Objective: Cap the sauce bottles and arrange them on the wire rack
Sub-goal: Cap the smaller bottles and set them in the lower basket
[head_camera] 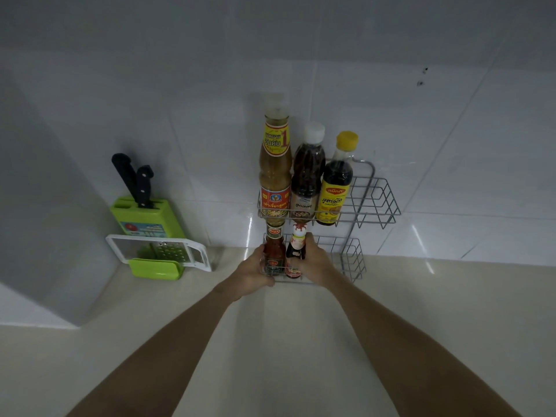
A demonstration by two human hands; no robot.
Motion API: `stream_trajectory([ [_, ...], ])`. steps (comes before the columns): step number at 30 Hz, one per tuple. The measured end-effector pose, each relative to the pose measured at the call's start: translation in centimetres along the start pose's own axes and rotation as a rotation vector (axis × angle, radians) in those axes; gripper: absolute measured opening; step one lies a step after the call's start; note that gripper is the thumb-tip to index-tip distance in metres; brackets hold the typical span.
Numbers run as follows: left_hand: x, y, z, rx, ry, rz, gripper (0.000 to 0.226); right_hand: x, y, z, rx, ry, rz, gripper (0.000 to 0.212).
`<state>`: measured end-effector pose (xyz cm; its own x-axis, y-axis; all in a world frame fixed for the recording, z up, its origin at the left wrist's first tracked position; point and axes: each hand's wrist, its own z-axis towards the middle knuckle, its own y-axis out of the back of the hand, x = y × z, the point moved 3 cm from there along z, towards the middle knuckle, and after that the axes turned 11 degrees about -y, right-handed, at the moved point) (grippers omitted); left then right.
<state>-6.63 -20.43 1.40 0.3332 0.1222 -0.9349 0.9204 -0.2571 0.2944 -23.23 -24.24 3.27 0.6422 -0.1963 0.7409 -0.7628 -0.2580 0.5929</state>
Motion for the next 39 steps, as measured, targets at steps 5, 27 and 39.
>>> stream_trajectory([
  [5,0.0,0.1,0.1,-0.024,0.024,0.017,0.097,0.0,-0.1,0.0,-0.001,-0.041,0.035,0.049],
  [27,-0.9,-3.8,-9.2,-0.243,-0.082,-0.026,0.061,-3.0,4.1,-9.9,-0.163,0.210,0.104,0.045],
  [39,0.5,-16.5,-20.9,0.328,-0.156,0.070,0.069,-18.9,3.1,-24.7,-0.062,0.120,-0.389,0.033],
])
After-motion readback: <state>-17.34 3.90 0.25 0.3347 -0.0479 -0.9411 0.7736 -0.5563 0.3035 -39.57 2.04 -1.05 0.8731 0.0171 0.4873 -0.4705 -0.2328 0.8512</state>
